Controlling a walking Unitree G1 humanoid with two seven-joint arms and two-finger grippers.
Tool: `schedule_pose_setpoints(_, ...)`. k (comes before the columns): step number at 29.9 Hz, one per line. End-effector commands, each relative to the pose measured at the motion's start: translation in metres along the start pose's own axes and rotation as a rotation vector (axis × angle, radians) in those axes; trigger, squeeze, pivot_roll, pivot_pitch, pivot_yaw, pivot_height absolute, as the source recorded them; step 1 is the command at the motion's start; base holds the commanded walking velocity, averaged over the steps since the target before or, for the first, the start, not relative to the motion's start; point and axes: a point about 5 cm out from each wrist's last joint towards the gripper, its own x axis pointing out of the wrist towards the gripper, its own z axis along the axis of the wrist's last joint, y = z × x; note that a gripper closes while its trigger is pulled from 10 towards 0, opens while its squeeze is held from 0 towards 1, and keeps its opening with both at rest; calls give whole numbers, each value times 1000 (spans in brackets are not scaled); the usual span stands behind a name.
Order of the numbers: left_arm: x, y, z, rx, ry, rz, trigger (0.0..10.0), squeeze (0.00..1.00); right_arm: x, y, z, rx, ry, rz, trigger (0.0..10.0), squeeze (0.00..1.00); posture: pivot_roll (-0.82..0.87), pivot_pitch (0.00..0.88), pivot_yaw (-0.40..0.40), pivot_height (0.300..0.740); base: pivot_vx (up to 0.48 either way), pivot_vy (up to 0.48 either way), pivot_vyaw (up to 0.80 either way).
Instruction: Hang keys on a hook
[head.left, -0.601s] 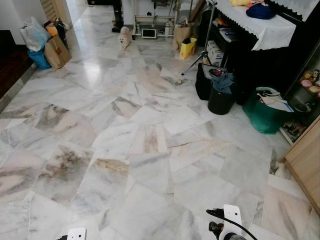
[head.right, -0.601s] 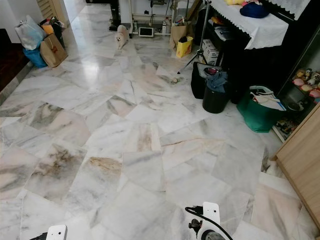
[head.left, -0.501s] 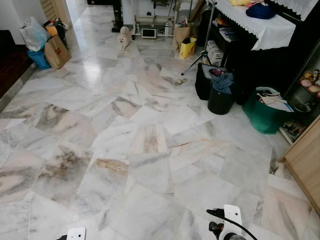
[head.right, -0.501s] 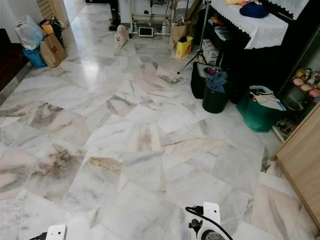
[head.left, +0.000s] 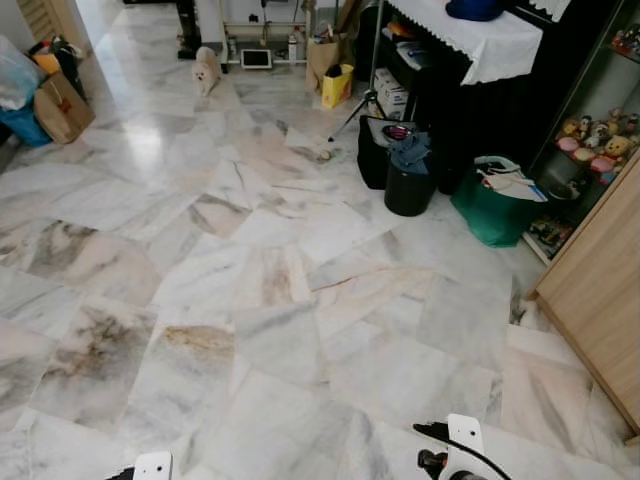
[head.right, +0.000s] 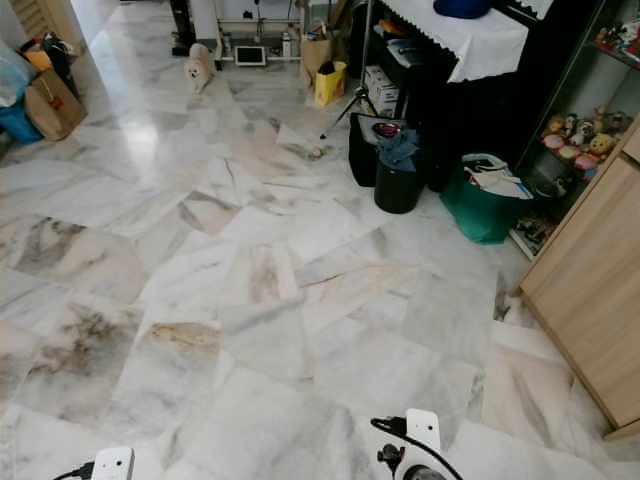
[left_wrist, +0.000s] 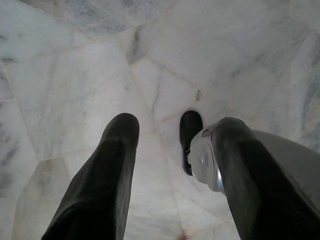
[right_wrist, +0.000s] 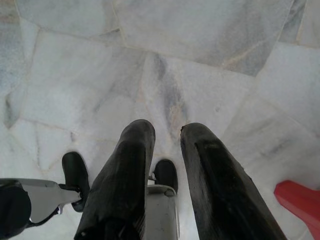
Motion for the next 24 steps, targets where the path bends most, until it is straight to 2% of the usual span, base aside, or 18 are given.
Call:
schedule_pose_setpoints(1, -1, 1, -5, -8, 20, 6, 10000, 0, 0, -1, -2, -7, 12, -6, 10000, 0, 52, 0, -49, 740, 0, 0, -775)
schedule_pose_setpoints(3, -1, 2, -5, 0, 19, 8, 10000, 0, 0, -1, -3, -9, 14, -6, 10000, 0, 51, 0, -45, 740, 0, 0, -775)
schedule_pose_setpoints(5, -1, 3, -2, 51, 5, 16, 10000, 0, 0, 0, -3, -11, 16, -7, 10000, 0, 52, 0, -42, 740, 0, -187, -775)
schedule_pose_setpoints(10, -1, 4, -2, 41, 6, 25, 10000, 0, 0, 0, -4, -13, 19, -6, 10000, 0, 53, 0, -42, 740, 0, -438, -775)
schedule_pose_setpoints(24, 0, 0, 2, 35, -3, 13, 10000, 0, 0, 1, -8, -20, 32, -5, 10000, 0, 69, 0, -41, 740, 0, 0, -775)
